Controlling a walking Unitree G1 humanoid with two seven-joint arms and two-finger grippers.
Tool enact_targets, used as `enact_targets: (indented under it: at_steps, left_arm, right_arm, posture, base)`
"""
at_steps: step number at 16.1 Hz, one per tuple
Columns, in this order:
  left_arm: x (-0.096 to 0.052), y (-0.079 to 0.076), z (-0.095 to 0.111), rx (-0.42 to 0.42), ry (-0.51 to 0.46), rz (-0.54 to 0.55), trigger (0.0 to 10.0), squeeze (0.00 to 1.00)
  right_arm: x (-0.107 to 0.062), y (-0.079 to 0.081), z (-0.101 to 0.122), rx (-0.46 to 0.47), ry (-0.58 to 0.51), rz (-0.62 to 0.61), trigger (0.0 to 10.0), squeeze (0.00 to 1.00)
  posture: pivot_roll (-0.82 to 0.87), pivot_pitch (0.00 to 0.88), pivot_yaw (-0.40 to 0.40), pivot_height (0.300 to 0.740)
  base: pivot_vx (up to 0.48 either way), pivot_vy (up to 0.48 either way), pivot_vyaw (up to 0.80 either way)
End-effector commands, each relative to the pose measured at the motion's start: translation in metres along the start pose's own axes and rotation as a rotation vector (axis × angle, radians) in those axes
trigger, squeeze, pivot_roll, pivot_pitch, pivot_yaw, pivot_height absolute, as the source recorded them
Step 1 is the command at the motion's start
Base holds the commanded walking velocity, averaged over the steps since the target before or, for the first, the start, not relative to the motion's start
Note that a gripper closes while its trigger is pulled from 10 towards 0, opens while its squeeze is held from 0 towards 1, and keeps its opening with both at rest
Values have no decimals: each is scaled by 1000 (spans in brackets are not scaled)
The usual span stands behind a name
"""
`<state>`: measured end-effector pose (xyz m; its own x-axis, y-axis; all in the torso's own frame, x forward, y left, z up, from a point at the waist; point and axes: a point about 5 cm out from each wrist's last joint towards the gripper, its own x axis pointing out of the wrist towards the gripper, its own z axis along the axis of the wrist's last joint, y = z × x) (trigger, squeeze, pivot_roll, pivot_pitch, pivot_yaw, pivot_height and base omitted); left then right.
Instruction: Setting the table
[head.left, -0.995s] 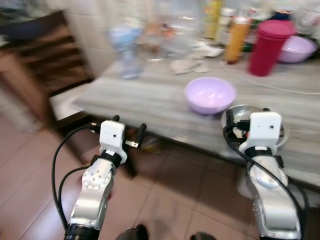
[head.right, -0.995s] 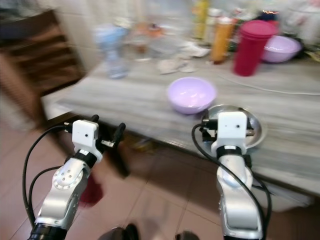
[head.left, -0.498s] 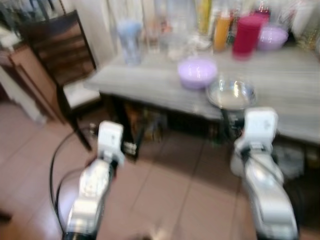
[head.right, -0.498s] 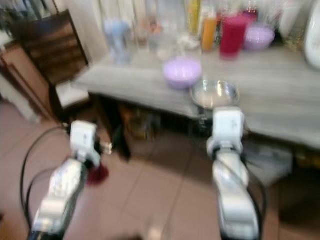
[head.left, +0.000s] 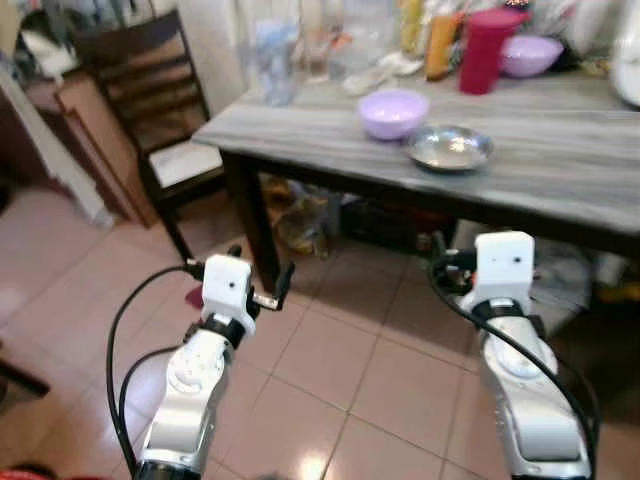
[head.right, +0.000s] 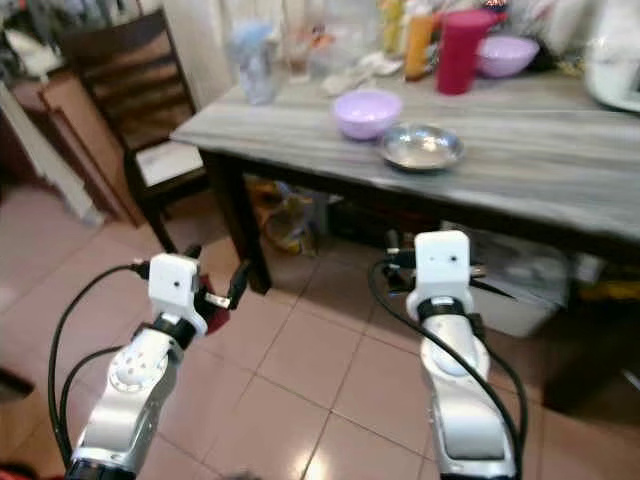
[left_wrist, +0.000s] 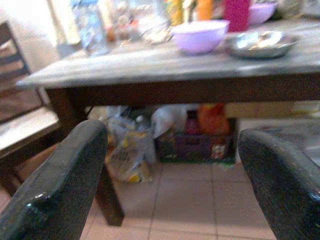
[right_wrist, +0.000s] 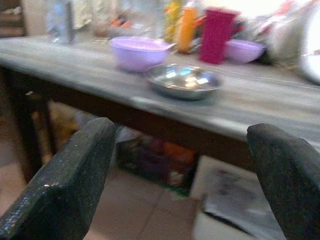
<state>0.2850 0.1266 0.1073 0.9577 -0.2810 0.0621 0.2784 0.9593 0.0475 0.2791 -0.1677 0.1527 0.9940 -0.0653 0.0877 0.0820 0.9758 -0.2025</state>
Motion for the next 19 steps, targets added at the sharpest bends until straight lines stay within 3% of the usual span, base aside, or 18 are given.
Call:
enact_targets:
  at_steps: [1, 4, 7, 9, 12, 19]
  left_arm:
    - [-2, 12, 2, 17, -2, 47, 10000, 0]
    - [-10, 23, -3, -25, -8, 118, 10000, 0]
    - [-13, 22, -9, -51, 1, 116, 10000, 0]
    - [-14, 22, -15, -26, 16, 139, 10000, 0]
    - [-20, 35, -26, -66, 39, 276, 10000, 0]
    - [-11, 26, -23, -85, 27, 205, 10000, 0]
  right_arm:
    - [1, 5, -1, 3, -5, 17, 10000, 0]
    - [-2, 0, -5, 52, 1, -21, 10000, 0]
    - [-3, -3, -8, 48, 11, -37, 10000, 0]
    - [-5, -7, -14, 50, 31, -64, 10000, 0]
    - [-13, -18, -18, 60, 27, -121, 10000, 0]
    - [-29, -22, -24, 36, 47, -111, 10000, 0]
  posture:
    - [-180, 74, 60, 740]
    - [-182, 79, 37, 740]
    - [-196, 74, 41, 740]
    - [-203, 63, 46, 740]
    - [-226, 64, 47, 740]
    - [-267, 101, 54, 740]
  base:
    - [-345, 0, 0]
    - [-109, 0, 0]
    - [0, 0, 0]
    - [0, 0, -387]
    - [0, 0, -777]
    - [0, 0, -104]
